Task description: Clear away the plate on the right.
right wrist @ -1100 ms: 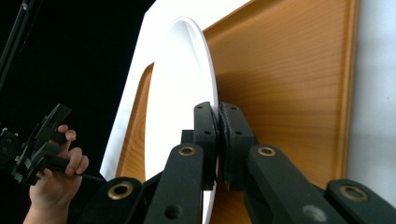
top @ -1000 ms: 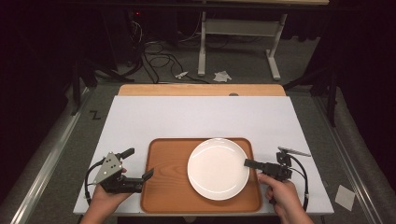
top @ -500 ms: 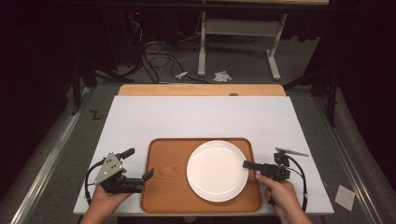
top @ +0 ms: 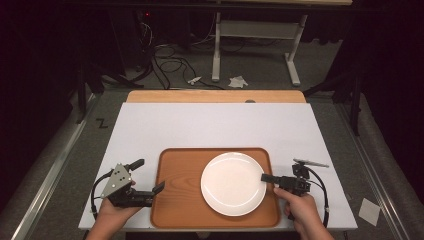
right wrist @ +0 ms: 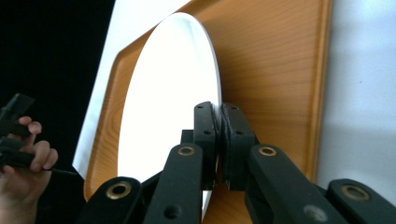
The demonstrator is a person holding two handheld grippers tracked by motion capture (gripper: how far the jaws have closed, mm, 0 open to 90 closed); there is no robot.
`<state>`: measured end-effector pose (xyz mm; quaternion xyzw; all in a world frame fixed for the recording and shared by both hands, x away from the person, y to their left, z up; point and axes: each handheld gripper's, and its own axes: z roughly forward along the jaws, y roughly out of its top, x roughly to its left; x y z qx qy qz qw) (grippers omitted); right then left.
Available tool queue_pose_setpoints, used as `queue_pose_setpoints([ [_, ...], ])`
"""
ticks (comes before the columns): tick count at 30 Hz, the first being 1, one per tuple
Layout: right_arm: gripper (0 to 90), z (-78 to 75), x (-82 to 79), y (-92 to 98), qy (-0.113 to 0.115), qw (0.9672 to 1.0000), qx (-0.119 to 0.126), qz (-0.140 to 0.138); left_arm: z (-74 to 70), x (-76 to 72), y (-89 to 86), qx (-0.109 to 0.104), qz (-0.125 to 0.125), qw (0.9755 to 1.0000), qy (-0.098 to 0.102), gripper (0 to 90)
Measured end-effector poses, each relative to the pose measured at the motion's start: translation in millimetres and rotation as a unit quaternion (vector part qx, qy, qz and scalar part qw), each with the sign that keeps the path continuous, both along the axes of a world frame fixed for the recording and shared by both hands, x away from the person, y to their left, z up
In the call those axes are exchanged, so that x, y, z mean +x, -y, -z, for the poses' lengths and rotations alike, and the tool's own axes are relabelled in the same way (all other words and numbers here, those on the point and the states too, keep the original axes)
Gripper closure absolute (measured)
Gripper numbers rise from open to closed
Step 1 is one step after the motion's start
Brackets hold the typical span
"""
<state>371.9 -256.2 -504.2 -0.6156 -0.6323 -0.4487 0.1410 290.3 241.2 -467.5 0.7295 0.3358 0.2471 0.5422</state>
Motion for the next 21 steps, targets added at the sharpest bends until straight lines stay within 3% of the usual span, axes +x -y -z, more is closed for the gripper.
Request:
queue_pose_setpoints([
  [11,83.4,0.5,-0.6,-5.2,0.001,0.9982,-0.059,-0.011,0.0,-0.1,0.4,0.001,0.002,1.0000,0.000,3.4],
  [16,72.9,0.9,-1.2,-9.8,0.008,0.9960,-0.087,-0.021,0.0,-0.2,0.4,0.002,0.003,1.0000,0.000,3.4],
  [21,61.9,-5.8,-3.2,-9.8,0.032,0.9946,-0.097,-0.020,0.2,-0.2,0.9,0.003,0.004,1.0000,-0.001,3.4],
])
